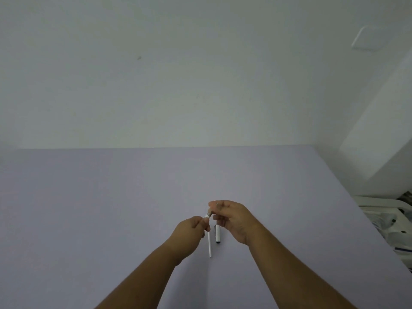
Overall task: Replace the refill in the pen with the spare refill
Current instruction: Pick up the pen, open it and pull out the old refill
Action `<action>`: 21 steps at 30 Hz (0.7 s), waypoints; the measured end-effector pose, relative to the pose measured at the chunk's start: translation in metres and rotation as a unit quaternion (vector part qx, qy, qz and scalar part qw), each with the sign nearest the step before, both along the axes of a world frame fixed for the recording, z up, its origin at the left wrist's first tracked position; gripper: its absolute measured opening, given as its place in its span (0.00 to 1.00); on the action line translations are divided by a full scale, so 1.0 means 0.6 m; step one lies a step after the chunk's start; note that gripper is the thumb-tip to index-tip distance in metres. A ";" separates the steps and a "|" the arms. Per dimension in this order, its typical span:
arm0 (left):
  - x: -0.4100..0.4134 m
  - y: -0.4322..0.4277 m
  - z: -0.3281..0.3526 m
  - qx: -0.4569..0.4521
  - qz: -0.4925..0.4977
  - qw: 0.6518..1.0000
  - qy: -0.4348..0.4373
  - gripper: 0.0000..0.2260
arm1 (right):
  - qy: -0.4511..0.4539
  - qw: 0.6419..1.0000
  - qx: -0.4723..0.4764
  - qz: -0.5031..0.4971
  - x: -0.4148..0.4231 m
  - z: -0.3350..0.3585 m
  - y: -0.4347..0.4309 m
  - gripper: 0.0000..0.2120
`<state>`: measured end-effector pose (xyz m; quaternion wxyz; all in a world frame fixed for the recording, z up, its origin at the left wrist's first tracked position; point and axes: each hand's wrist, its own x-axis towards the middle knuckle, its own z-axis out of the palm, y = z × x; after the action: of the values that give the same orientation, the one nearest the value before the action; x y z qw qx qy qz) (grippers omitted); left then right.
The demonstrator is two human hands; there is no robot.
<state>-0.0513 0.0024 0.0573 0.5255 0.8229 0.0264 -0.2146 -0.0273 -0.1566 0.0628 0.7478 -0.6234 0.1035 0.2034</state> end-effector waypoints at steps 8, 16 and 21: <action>-0.006 0.001 0.013 0.043 -0.017 0.998 -0.037 0.16 | -0.012 1.000 0.015 -0.014 -0.008 0.013 0.001 0.06; -0.008 0.002 0.025 0.078 -0.023 0.994 -0.066 0.16 | -0.011 1.000 0.015 -0.015 -0.008 0.020 0.009 0.06; -0.009 0.002 0.028 0.093 -0.024 0.992 -0.083 0.15 | 0.021 0.999 -0.033 -0.021 -0.009 0.027 0.017 0.08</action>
<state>-0.0568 0.0038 0.0743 0.4417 0.8836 -0.0175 -0.1547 -0.0326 -0.1463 0.0789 0.7289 -0.6406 0.1394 0.1972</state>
